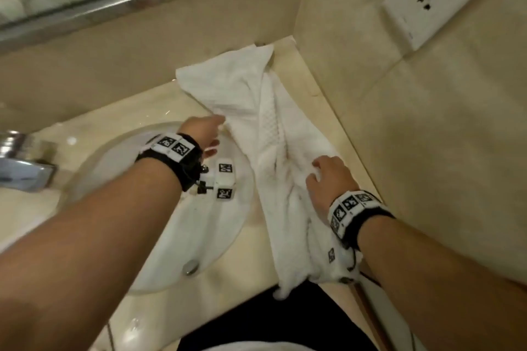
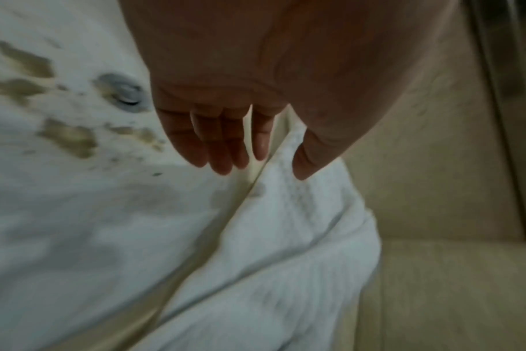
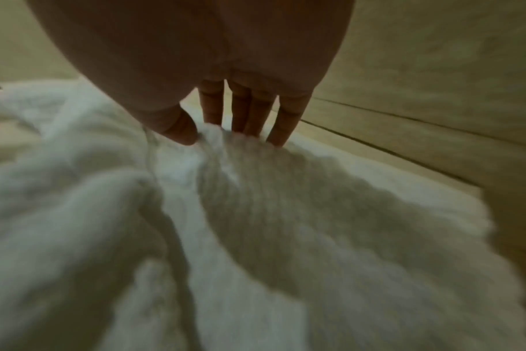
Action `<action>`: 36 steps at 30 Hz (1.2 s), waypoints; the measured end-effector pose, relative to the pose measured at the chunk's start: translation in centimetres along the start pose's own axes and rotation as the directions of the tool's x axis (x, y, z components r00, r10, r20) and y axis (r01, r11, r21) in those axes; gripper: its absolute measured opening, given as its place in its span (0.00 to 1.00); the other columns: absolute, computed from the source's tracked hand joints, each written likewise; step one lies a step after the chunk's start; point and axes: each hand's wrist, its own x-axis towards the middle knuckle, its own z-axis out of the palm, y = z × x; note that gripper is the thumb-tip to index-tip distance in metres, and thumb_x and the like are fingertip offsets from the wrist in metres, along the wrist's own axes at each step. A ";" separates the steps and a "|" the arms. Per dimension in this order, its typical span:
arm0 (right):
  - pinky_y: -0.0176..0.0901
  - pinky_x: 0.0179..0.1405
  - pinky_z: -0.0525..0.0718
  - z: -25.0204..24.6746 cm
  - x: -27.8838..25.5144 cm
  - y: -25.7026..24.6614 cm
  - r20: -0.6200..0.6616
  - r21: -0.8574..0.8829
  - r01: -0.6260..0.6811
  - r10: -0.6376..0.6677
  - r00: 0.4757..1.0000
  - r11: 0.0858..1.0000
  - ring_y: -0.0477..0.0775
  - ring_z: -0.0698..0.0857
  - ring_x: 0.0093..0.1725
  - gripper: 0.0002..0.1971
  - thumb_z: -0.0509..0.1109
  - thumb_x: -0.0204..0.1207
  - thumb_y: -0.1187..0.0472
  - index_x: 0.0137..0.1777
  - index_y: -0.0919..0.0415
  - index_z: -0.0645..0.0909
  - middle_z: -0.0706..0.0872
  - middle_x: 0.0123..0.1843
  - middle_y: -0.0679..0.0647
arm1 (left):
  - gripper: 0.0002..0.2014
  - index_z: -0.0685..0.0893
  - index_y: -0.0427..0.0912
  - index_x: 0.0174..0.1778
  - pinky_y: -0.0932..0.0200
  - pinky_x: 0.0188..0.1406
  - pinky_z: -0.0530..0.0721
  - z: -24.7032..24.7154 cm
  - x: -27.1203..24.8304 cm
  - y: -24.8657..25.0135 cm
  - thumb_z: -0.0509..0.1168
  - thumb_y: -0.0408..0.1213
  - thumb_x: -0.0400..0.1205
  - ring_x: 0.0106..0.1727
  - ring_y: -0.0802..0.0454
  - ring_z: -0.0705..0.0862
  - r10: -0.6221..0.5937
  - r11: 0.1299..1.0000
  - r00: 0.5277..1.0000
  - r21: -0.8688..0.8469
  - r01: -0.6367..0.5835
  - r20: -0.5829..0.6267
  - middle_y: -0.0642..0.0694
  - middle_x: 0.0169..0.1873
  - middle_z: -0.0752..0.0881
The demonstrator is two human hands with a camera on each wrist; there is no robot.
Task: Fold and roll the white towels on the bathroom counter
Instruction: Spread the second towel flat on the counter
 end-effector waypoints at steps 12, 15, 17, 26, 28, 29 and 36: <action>0.52 0.85 0.58 5.1 -7.2 4.1 0.084 -0.181 0.139 -0.125 0.989 0.974 0.59 0.52 0.87 0.41 0.61 0.84 0.50 0.87 0.41 0.37 0.44 0.90 0.53 | 0.16 0.87 0.34 0.54 0.52 0.36 0.93 6.6 -7.9 -9.0 0.71 0.46 0.84 0.33 0.46 0.90 -0.132 0.863 0.914 0.498 -0.084 0.384 0.40 0.37 0.90; 0.51 0.86 0.51 5.7 -7.3 4.3 0.129 -0.141 0.122 -0.104 0.986 0.982 0.59 0.47 0.88 0.39 0.58 0.85 0.46 0.87 0.42 0.36 0.40 0.90 0.50 | 0.11 0.85 0.33 0.47 0.55 0.34 0.90 5.1 -7.4 -8.5 0.68 0.39 0.83 0.28 0.46 0.86 -0.091 0.929 0.950 0.369 -0.027 0.298 0.41 0.31 0.86; 0.52 0.86 0.48 6.0 -7.0 4.4 0.151 -0.155 0.119 -0.096 0.984 0.981 0.60 0.45 0.88 0.39 0.56 0.85 0.43 0.87 0.42 0.34 0.38 0.90 0.50 | 0.09 0.82 0.37 0.41 0.52 0.40 0.90 3.5 -6.8 -8.3 0.68 0.39 0.83 0.28 0.47 0.83 -0.084 0.967 0.971 0.253 0.025 0.223 0.42 0.28 0.82; 0.58 0.86 0.38 6.8 -5.0 0.9 0.320 -0.217 0.179 -0.103 0.942 0.960 0.61 0.30 0.86 0.38 0.45 0.80 0.26 0.84 0.32 0.30 0.25 0.85 0.42 | 0.20 0.73 0.47 0.24 0.63 0.23 0.76 -3.4 -7.8 -4.9 0.67 0.40 0.83 0.19 0.54 0.72 -0.036 0.824 0.953 -0.531 0.198 0.301 0.53 0.15 0.69; 0.63 0.86 0.43 6.8 -3.8 -1.3 0.336 -0.251 0.208 -0.116 0.935 0.945 0.62 0.31 0.86 0.38 0.42 0.79 0.26 0.84 0.33 0.31 0.24 0.85 0.43 | 0.20 0.70 0.48 0.27 0.64 0.25 0.78 -4.3 -8.5 -4.1 0.66 0.41 0.84 0.20 0.54 0.70 0.013 0.709 0.939 -0.665 0.235 0.345 0.52 0.17 0.66; 0.65 0.85 0.44 6.9 -2.8 -2.3 0.341 -0.266 0.221 -0.122 0.932 0.938 0.62 0.32 0.86 0.37 0.42 0.79 0.26 0.84 0.33 0.31 0.24 0.85 0.43 | 0.17 0.73 0.46 0.29 0.62 0.29 0.82 -4.7 -9.0 -3.6 0.65 0.41 0.85 0.22 0.53 0.74 0.048 0.661 0.937 -0.715 0.229 0.345 0.51 0.18 0.70; 0.59 0.86 0.38 4.5 1.8 -8.3 0.387 -0.404 0.366 -0.206 0.899 0.838 0.62 0.36 0.87 0.33 0.45 0.86 0.35 0.87 0.40 0.37 0.30 0.87 0.48 | 0.22 0.85 0.49 0.57 0.49 0.45 0.83 -3.6 -8.6 -9.4 0.76 0.55 0.71 0.50 0.46 0.81 -0.175 0.936 0.984 -0.308 0.173 0.022 0.47 0.50 0.82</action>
